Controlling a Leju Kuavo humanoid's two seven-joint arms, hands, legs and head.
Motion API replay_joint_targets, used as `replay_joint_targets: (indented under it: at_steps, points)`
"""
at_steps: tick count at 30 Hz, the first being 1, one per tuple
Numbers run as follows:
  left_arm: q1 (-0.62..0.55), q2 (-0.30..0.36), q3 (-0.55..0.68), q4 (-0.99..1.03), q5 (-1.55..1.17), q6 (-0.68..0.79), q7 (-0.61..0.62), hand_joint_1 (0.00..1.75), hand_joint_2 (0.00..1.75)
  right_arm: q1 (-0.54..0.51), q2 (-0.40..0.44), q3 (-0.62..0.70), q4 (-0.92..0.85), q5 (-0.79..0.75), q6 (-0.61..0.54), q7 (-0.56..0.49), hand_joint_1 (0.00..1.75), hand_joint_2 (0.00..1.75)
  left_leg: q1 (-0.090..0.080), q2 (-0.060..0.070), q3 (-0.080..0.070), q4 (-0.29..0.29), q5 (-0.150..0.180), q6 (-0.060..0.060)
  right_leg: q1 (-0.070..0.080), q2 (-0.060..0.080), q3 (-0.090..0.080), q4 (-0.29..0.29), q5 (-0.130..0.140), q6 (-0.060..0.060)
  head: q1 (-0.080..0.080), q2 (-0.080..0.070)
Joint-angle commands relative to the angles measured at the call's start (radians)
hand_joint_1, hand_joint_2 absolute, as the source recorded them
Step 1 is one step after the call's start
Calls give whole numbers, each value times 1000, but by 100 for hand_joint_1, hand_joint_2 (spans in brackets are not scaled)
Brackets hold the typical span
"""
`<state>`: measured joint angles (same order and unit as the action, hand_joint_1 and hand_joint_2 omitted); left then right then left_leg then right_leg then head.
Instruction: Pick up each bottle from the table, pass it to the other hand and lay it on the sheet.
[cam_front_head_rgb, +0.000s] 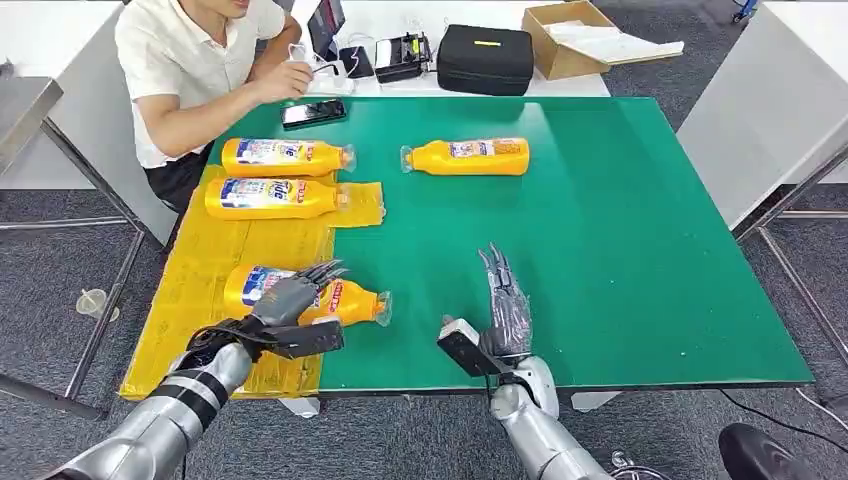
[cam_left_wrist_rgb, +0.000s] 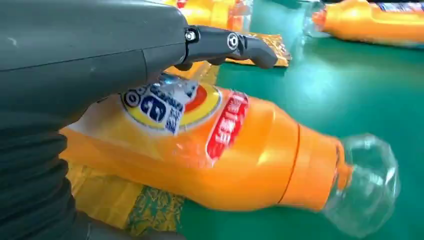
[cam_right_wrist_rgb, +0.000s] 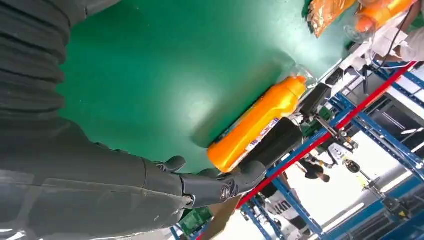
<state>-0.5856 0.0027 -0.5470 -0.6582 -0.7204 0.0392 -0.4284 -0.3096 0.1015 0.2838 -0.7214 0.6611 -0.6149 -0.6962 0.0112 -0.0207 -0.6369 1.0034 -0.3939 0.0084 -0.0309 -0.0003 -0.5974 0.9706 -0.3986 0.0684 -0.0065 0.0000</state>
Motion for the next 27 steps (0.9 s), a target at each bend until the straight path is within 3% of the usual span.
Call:
replay_joint_targets:
  at_steps: [1, 7, 15, 21, 22, 27]
  points:
    - [59, 44, -3, -204, 57, -36, -2, 0, 175, -19, -23, 10, 18, -3, -83, -2, 0, 175, 1, 2, 3, 1, -3, 0, 2, 0, 3, 0, -2, -4, 0, 0]
    - [176, 47, 21, -454, 218, -68, -12, 0, 175, 4, -35, -4, 9, 5, -83, -2, 0, 175, 1, 2, 2, 1, -3, 0, 1, 1, 3, 0, -2, -4, 0, 0]
    - [311, 9, 21, -684, 306, 20, -40, 0, 175, 38, -49, -14, -23, 24, -83, 4, 0, 175, 0, 1, 0, 0, -2, 0, 1, 0, 0, -1, -2, -3, 0, 0]
    - [400, -69, 65, -776, 454, 76, -22, 0, 175, 16, -141, 5, -58, 167, -48, 160, 0, 175, 0, 1, -1, 1, -3, 1, 0, -1, 0, -1, -2, -3, 0, 0]
    - [413, -78, 70, -784, 492, 83, -10, 0, 175, 13, -172, 16, -70, 224, -18, 224, 0, 175, 0, 2, 1, 2, -4, 1, 1, 0, 2, 0, -3, -4, 0, 0]
    - [426, -70, 64, -773, 492, 114, -6, 0, 175, -7, -242, 35, -87, 308, 64, 288, 0, 175, -1, 1, 0, 2, -4, 1, 0, 0, 1, 0, -2, -3, 0, 0]
